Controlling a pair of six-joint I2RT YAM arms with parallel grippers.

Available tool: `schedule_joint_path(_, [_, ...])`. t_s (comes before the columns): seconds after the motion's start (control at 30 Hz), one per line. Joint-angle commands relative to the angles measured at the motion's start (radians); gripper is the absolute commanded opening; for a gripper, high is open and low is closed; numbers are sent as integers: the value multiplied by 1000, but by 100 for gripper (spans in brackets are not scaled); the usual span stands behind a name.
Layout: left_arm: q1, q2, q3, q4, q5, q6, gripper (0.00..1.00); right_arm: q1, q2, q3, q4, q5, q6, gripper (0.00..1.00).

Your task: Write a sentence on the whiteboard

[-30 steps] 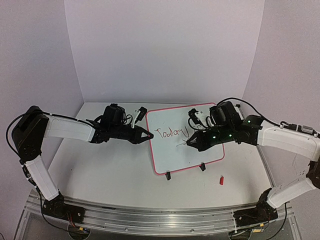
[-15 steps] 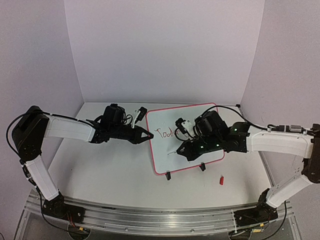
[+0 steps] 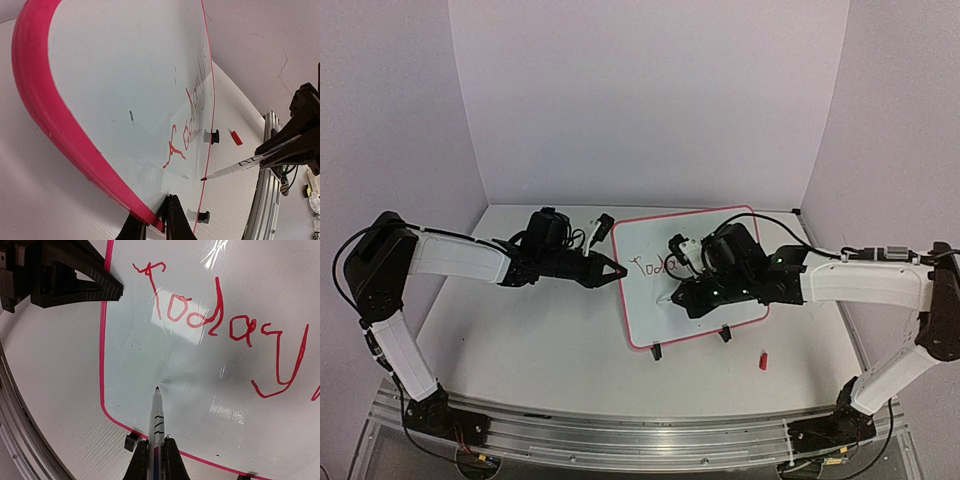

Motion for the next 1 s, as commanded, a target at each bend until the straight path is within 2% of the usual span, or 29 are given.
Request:
schedule_joint_path(0.0, [25,79,-31,-165,-305,153,0,1,29,50,26,42,3,0])
schedule_joint_path(0.2, [25,79,-30,-166,-302,158,0,0,52,68,29,66,-10,0])
schedule_joint_path(0.43, [25,79,-20,-172,-310,165,0,1,74,76,20,14,-18,0])
schedule_joint_path(0.73, [25,73,-13,-184,-323,165,0,1,89,73,-113,-21,-31,0])
schedule_joint_path(0.97, [25,70,-14,-187,-335,162,0,1,91,63,-138,-73,-8,0])
